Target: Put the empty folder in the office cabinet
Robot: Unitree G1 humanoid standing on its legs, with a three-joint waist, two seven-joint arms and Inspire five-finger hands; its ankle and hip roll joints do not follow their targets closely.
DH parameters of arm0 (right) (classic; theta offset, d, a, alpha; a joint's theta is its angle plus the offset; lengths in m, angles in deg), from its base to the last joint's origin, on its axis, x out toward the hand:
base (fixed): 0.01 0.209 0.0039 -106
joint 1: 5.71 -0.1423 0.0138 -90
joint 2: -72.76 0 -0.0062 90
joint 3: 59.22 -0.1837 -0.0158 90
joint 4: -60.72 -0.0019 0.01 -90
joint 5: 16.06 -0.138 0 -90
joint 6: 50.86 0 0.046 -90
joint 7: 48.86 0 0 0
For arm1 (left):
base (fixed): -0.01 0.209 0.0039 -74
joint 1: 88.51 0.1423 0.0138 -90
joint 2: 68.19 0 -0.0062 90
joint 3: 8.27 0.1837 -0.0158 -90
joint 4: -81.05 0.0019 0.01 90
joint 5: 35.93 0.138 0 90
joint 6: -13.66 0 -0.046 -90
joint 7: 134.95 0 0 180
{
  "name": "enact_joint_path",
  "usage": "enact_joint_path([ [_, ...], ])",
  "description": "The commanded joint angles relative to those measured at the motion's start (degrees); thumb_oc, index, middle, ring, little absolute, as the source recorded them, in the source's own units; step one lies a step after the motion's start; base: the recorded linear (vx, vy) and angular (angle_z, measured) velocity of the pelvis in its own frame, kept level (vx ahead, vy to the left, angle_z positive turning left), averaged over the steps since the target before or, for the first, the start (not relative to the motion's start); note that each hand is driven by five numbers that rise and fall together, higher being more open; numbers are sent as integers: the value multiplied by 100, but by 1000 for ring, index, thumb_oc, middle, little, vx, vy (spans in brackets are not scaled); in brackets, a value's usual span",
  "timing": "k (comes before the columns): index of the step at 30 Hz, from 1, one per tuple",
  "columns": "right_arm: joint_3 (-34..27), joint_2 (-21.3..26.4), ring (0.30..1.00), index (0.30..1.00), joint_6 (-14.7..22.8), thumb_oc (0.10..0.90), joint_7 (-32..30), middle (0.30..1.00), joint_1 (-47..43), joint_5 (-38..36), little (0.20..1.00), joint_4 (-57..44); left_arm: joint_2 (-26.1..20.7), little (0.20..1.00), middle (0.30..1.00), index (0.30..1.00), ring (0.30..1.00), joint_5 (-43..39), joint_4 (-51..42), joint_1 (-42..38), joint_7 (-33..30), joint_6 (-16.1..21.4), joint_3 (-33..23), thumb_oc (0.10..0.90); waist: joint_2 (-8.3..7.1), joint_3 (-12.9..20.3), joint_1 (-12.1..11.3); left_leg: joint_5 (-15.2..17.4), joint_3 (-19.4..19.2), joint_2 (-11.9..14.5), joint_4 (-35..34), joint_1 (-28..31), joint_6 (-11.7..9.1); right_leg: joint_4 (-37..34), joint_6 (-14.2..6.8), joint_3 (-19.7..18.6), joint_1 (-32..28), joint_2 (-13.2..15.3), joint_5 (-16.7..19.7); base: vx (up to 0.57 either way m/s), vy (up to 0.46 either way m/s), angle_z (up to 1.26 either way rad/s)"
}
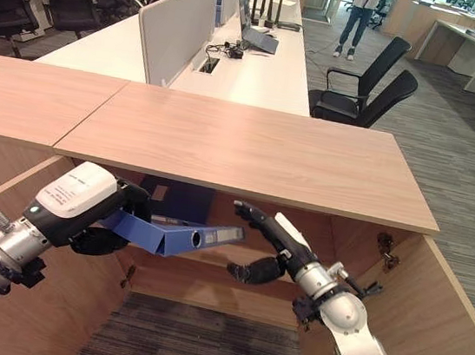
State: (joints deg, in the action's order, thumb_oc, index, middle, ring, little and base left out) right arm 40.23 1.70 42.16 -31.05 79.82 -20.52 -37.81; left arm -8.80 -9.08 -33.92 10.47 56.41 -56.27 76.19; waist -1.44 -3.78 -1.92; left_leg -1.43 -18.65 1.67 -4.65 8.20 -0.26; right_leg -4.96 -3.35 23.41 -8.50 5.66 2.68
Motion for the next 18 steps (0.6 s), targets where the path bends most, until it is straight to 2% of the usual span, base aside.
enact_joint_path([
  [1,-144,107,900,900,612,800,-385,900,-850,-18,900,-561,-398,300,300,300,300,-792,-230,-950,-289,75,-71,400,-148,356,-76,414,132,234,-35,90,-358,-4,-447,162,-15,269,56,0,0,0],
  [11,230,83,900,900,681,800,-452,900,-1170,22,900,-760,-599,300,300,300,300,-1155,-300,-1167,-205,124,380,400,-142,352,-73,400,129,234,-35,115,-354,-4,-442,169,-40,263,59,0,0,0],
  [18,854,131,900,900,573,800,-49,900,-1330,-144,900,-796,-313,300,300,300,300,-1076,-276,-1720,-418,70,630,400,-171,368,-72,381,139,245,-35,111,-365,-4,-434,182,-41,252,52,0,0,0],
])
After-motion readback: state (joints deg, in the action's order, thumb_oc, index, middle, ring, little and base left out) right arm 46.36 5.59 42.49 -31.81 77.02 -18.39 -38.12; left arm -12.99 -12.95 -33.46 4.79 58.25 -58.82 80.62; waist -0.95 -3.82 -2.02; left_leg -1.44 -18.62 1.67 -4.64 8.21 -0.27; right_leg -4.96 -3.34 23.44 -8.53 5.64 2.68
